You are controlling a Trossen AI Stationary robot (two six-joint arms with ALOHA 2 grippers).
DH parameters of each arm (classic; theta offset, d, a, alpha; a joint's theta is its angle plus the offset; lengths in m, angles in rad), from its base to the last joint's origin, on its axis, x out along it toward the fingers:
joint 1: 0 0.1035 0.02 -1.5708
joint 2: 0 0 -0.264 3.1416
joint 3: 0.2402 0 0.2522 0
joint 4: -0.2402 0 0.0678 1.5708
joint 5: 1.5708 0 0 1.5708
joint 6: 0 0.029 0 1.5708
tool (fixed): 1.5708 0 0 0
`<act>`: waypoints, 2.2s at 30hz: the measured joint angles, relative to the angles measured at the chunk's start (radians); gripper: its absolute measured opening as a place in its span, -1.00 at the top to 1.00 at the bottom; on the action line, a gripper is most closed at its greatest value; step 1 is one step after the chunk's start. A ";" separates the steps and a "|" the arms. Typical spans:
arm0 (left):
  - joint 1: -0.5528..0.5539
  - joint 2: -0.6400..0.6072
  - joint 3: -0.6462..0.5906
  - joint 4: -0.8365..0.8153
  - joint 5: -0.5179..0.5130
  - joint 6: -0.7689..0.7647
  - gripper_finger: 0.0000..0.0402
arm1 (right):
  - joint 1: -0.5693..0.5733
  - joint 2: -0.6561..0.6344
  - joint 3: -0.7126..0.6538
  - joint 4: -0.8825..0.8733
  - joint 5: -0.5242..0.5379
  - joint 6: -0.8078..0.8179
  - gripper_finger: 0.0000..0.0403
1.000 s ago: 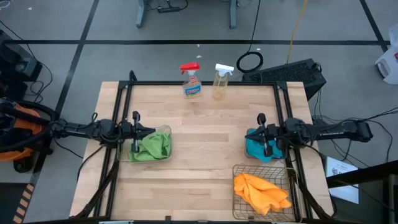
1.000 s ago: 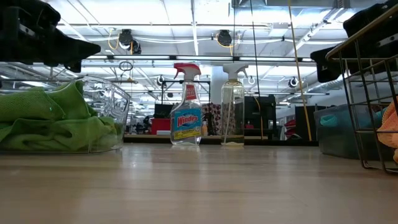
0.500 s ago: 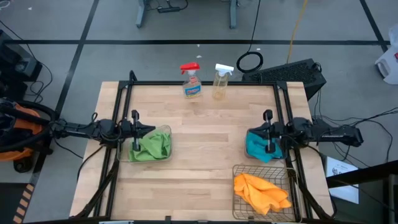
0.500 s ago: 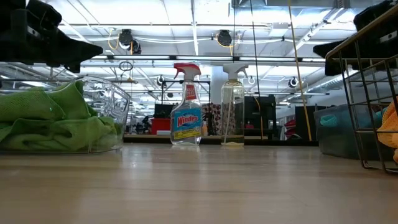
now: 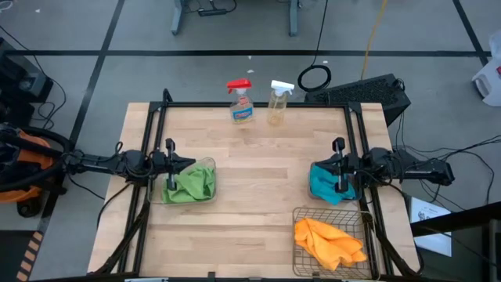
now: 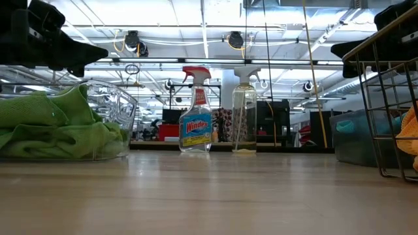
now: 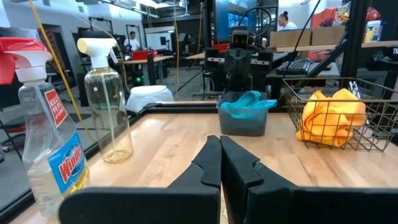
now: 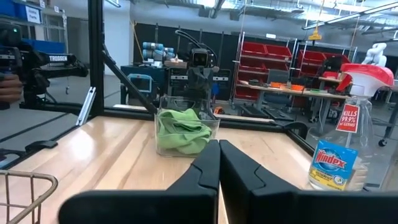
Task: Sort microfiber towel by color & place in baskets
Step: Return to Home Position
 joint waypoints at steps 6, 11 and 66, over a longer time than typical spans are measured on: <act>0.000 0.000 0.000 0.000 0.000 0.001 1.00 | 0.000 0.000 0.000 -0.041 0.003 -0.004 1.00; 0.000 0.000 0.000 0.000 -0.001 0.008 1.00 | 0.000 0.003 0.001 -0.079 -0.006 0.004 1.00; 0.124 0.002 0.000 -0.020 0.142 -0.016 0.91 | 0.000 0.004 0.001 -0.079 0.000 0.000 1.00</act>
